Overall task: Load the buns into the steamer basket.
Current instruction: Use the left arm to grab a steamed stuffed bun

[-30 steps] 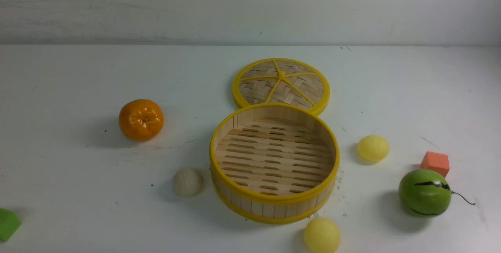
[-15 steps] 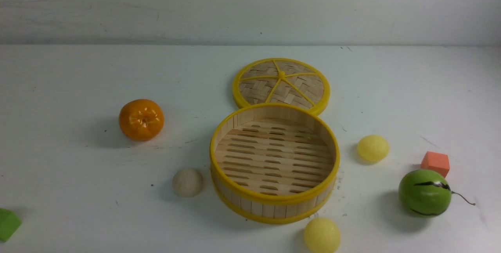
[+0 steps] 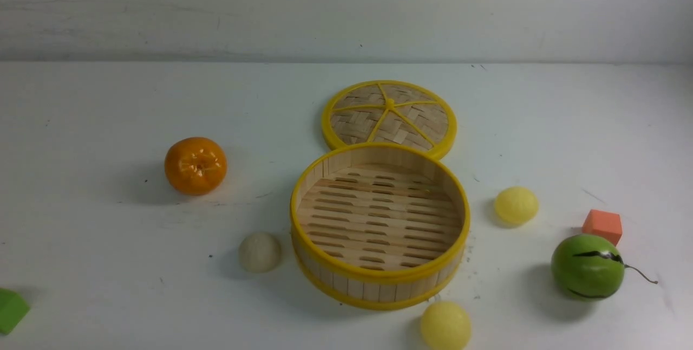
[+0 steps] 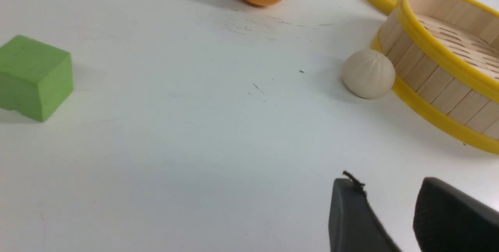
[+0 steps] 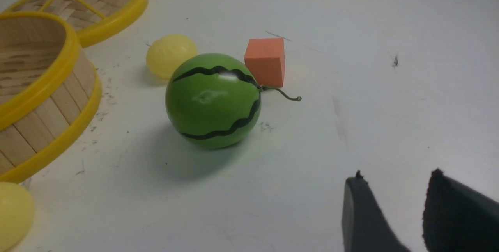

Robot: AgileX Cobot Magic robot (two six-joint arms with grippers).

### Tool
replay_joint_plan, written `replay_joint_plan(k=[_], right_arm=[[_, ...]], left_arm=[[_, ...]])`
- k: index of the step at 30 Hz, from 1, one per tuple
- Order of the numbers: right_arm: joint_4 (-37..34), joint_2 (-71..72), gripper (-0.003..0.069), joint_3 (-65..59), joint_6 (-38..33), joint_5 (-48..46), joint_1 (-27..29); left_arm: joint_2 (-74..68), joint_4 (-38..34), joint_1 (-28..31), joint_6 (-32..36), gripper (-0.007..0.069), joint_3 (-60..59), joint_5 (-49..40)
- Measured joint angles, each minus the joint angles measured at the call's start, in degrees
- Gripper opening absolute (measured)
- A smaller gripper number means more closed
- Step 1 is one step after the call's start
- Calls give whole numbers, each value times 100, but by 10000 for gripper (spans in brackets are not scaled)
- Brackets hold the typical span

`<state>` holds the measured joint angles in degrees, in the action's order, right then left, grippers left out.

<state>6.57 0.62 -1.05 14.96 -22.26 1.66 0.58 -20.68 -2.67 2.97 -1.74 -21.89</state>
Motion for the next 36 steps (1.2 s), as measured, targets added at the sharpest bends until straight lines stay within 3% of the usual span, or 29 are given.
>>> replay_joint_plan(k=[4,11,17,18,21,23,24,26,30,36], right_arm=[[0,0,239,0,0,0,0],[0,0,239,0,0,0,0],[0,0,239,0,0,0,0],[0,0,239,0,0,0,0],[0,0,239,0,0,0,0],[0,0,239,0,0,0,0],[0,0,239,0,0,0,0],[0,0,239,0,0,0,0],[0,0,239,0,0,0,0],[0,0,239,0,0,0,0]], left_arm=[[0,-543,0,-230,237,0,372],[0,-2800,0,-931,237,0,1067],[0,-3453,0,-920,217,6,1465],[0,-3588,0,-912,174,147,1205],[0,-3626,0,-808,99,529,705],[-239,-3595,0,-526,-1,1176,-92],[-281,-3578,0,-486,-7,1228,-160],[-1064,-3306,0,-297,-13,1880,-1109],[-2843,-2196,0,-32,-13,2883,-2469],[-5055,-1039,0,365,-13,3903,-2807]])
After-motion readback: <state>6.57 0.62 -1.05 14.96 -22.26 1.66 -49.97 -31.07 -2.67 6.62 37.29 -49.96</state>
